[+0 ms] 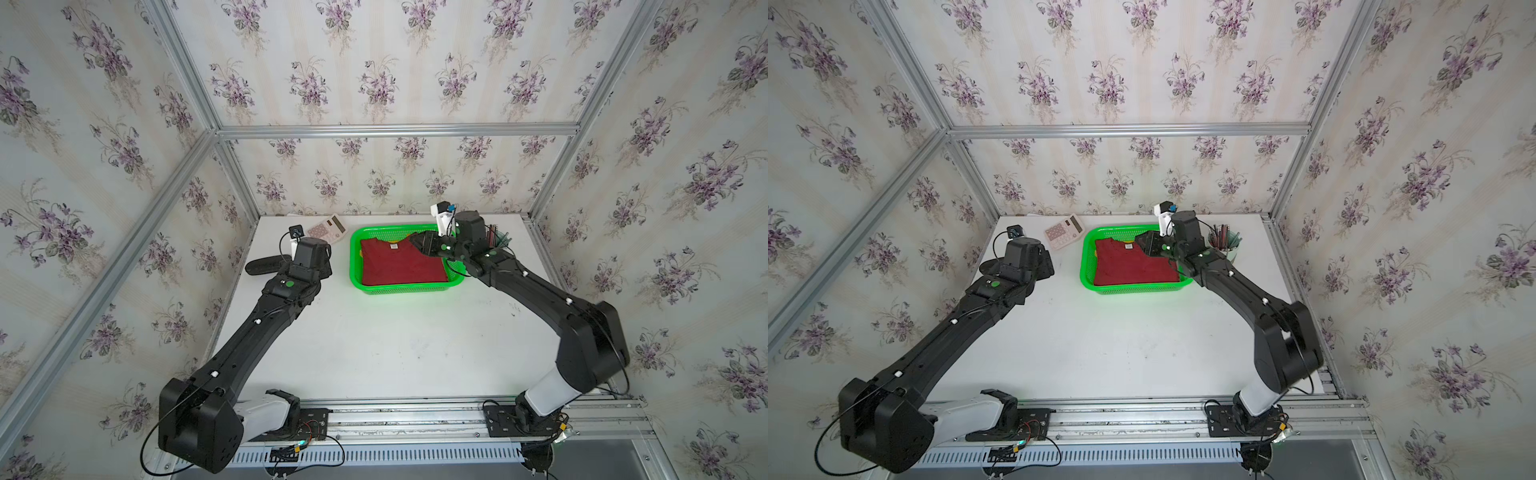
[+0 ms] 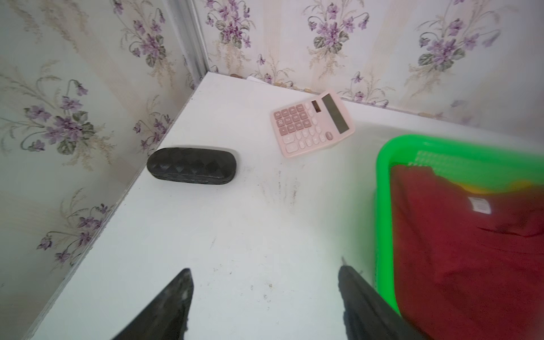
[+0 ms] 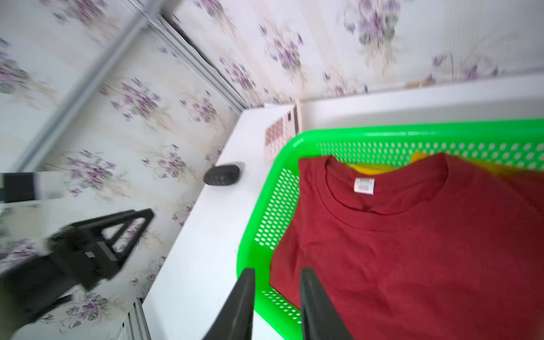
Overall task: Put the folded t-shirts into the basket
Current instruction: Reset both arms
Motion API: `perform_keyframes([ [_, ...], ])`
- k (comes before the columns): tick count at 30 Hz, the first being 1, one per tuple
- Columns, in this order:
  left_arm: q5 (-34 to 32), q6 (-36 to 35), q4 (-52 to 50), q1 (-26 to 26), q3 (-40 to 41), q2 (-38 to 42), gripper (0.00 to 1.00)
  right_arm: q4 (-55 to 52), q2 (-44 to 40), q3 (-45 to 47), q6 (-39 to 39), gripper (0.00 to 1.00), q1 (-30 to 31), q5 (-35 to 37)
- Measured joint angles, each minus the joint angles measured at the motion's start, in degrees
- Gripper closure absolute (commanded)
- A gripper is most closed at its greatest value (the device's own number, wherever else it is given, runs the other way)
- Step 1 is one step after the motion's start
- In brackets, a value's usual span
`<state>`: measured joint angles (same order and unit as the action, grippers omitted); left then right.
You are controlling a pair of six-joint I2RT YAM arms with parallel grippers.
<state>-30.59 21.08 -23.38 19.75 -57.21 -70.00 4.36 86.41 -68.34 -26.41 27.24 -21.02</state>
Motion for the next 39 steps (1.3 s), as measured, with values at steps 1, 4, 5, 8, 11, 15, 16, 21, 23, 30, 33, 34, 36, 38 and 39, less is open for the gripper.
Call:
perform_keyframes([
  [1, -1.05, -0.04, 0.72, 0.04, 1.33, 0.35, 0.21, 1.38, -3.19, 2.36, 0.68, 0.37, -0.02, 1.22],
  [4, -4.00, -1.73, 5.29, 0.13, 7.19, 1.11, 0.21, 3.93, -12.55, 10.43, 3.06, 0.00, -0.04, 5.75],
  [5, -4.92, -3.06, 8.00, 0.13, 10.03, 1.27, 0.21, 4.15, -15.41, 13.03, 4.13, 0.00, -0.02, 7.67],
  [8, -5.73, -9.84, 16.96, 0.11, 18.08, 1.11, 0.21, 7.93, -24.20, 22.69, 9.20, 0.00, -0.04, 15.15],
  [11, -5.68, -17.49, 27.65, 0.07, 23.87, -1.44, 0.21, 10.84, -30.97, 34.18, 15.08, 0.00, -0.04, 24.65],
  [15, -4.52, -26.21, 38.45, -0.57, 26.40, -7.82, 0.20, 18.60, -37.22, 50.21, 19.93, 0.00, -0.09, 37.16],
  [16, -4.31, -27.15, 40.57, -0.96, 26.86, -9.01, 0.17, 21.07, -38.36, 53.94, 21.05, 0.00, -0.28, 39.58],
  [21, 1.97, -31.78, 51.32, -4.48, 31.08, -10.54, 0.01, 31.54, -37.88, 63.17, 26.18, 0.00, -2.47, 45.77],
  [23, 7.08, -32.72, 56.74, -6.49, 33.29, -10.54, 0.00, 36.28, -34.18, 64.02, 26.75, 0.00, -4.87, 46.38],
  [30, 22.21, -29.22, 72.76, -16.39, 37.77, -17.33, 0.00, 52.37, -16.00, 62.93, 32.76, 0.00, -12.57, 38.80],
  [33, 25.79, -27.41, 73.57, -17.90, 37.57, -17.90, 0.00, 60.57, -9.27, 61.68, 33.92, 0.00, -16.15, 33.14],
  [34, 27.02, -26.95, 74.79, -18.01, 37.27, -17.99, 0.00, 62.86, -6.64, 60.81, 33.88, 0.00, -17.73, 30.75],
  [36, 28.52, -26.51, 76.15, -18.25, 37.24, -18.25, 0.00, 66.01, -4.17, 60.19, 32.96, 0.00, -20.50, 26.99],
  [38, 28.94, -26.29, 76.19, -18.38, 37.22, -18.36, 0.00, 70.75, -0.94, 60.43, 31.10, 0.00, -23.65, 24.30],
  [39, 29.11, -26.05, 76.17, -18.45, 37.20, -18.38, 0.00, 72.54, 0.81, 60.59, 30.12, 0.00, -25.05, 22.97],
])
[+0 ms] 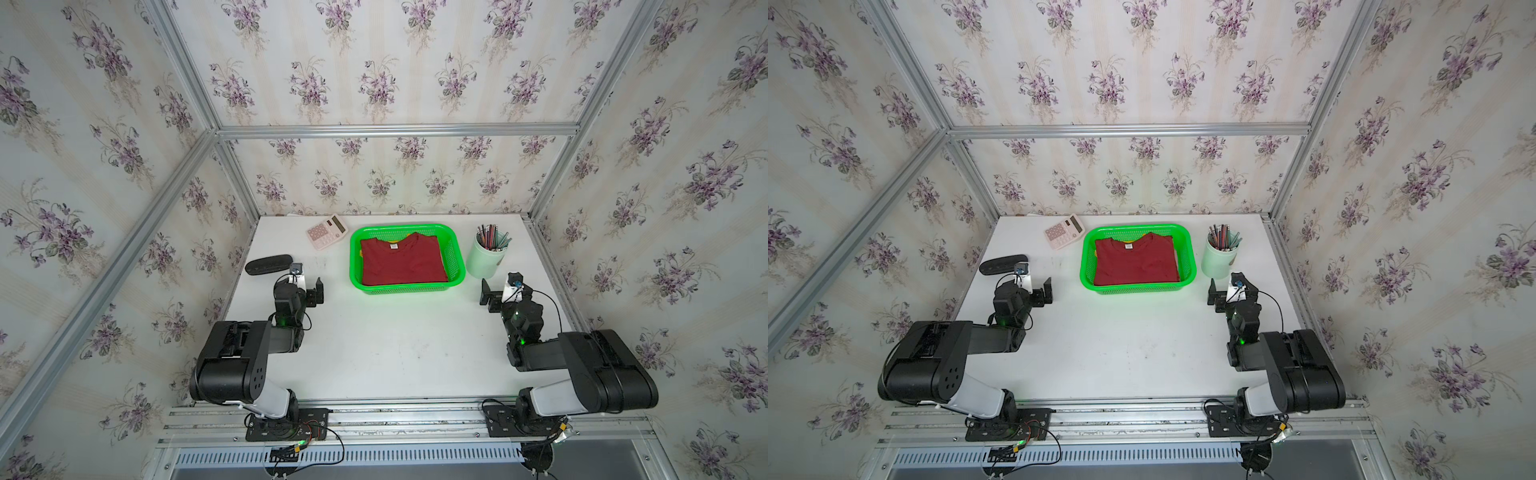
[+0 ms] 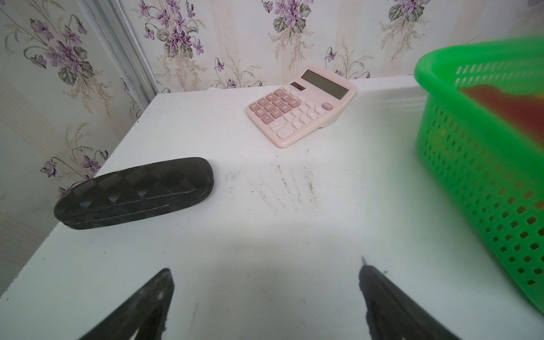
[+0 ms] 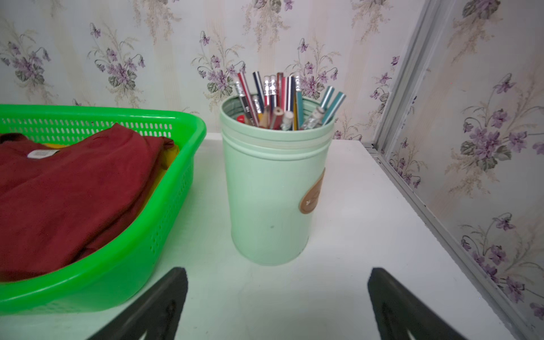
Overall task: Put the folded t-shirts into the basket
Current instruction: Reset both arms
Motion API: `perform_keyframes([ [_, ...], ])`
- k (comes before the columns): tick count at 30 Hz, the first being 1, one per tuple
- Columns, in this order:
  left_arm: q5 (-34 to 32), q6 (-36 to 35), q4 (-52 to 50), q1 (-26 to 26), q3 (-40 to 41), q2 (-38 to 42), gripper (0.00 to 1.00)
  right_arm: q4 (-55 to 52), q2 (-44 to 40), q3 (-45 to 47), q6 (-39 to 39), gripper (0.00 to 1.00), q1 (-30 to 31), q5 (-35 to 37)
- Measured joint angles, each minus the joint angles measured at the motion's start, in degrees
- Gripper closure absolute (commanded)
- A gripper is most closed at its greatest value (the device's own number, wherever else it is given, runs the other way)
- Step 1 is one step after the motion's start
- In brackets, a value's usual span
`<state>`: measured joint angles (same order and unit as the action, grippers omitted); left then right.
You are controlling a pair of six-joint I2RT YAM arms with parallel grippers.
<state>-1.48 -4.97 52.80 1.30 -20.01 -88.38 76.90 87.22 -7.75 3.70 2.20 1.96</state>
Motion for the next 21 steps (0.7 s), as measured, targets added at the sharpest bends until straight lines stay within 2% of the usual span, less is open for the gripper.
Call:
perform_keyframes([
  [9, 0.28, 1.07, -1.46, -0.17, -2.14, -0.09, 0.00, -1.79, 0.92, -3.85, -4.98, 0.00, -2.34, -3.93],
  [21, -0.11, 1.40, -1.95, -0.15, -2.14, -0.17, 0.00, -1.84, 0.96, -4.24, -5.03, 0.00, -2.25, -5.42],
])
